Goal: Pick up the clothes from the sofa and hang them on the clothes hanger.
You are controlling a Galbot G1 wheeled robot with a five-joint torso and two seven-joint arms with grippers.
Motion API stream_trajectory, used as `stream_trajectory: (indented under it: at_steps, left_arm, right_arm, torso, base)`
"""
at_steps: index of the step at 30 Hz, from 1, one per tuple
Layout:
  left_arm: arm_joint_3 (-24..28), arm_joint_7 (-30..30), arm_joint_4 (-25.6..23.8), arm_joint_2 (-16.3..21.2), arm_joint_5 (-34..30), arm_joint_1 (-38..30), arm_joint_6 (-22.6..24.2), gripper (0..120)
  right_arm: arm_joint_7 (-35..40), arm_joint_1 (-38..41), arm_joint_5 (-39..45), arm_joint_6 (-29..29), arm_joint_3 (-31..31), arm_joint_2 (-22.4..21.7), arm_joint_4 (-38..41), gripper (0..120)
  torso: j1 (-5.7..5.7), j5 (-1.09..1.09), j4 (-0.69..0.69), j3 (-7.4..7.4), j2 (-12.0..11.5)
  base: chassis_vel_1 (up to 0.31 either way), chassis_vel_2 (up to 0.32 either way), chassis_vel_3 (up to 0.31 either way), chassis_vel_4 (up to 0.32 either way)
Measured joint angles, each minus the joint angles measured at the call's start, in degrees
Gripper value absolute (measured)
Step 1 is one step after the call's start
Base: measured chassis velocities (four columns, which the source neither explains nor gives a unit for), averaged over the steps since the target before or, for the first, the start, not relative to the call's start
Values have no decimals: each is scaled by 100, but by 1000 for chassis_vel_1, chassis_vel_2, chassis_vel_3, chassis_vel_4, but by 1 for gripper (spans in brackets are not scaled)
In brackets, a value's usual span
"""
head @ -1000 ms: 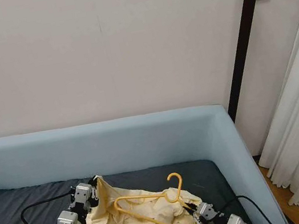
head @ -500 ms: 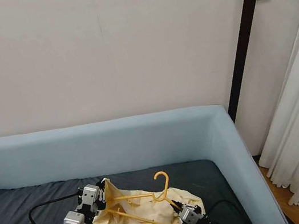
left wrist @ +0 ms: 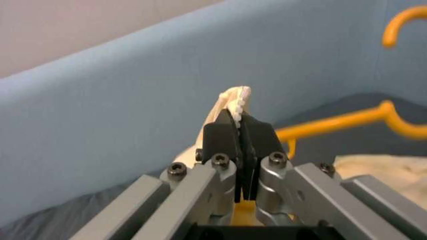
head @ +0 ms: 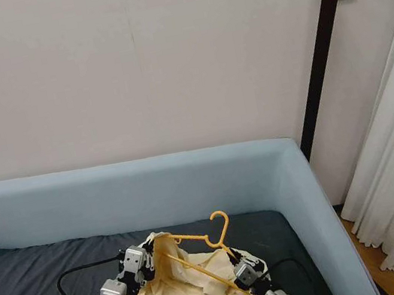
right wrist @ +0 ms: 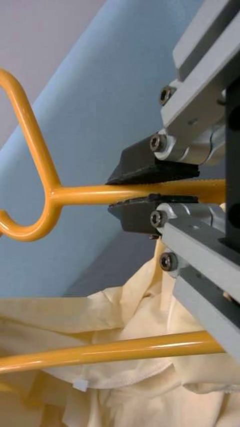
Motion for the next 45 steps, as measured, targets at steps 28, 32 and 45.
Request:
stream_trajectory:
  at_steps: [28,32,45]
  left_arm:
    - [2259,-226,433,-761,-279,-2341,417,0]
    - [2438,-233,355,-755,-343,-2439,462,0]
    - [2788,-253,437,-1224,-231,-2830,502,0]
  right_arm:
    - [129,80,-49,-84,132,161,-192,5]
    - [146,122,64,-84,263,132,-198,5]
    - [-48,22,-605,71,275,106,-134,5]
  torso:
    - [0,1,-1,1,0]
    - [0,1,1,0,0]
    - [0,1,0,0,0]
  base:
    - [0,0,0,0]
    - [0,0,0,0]
    - [0,0,0,0]
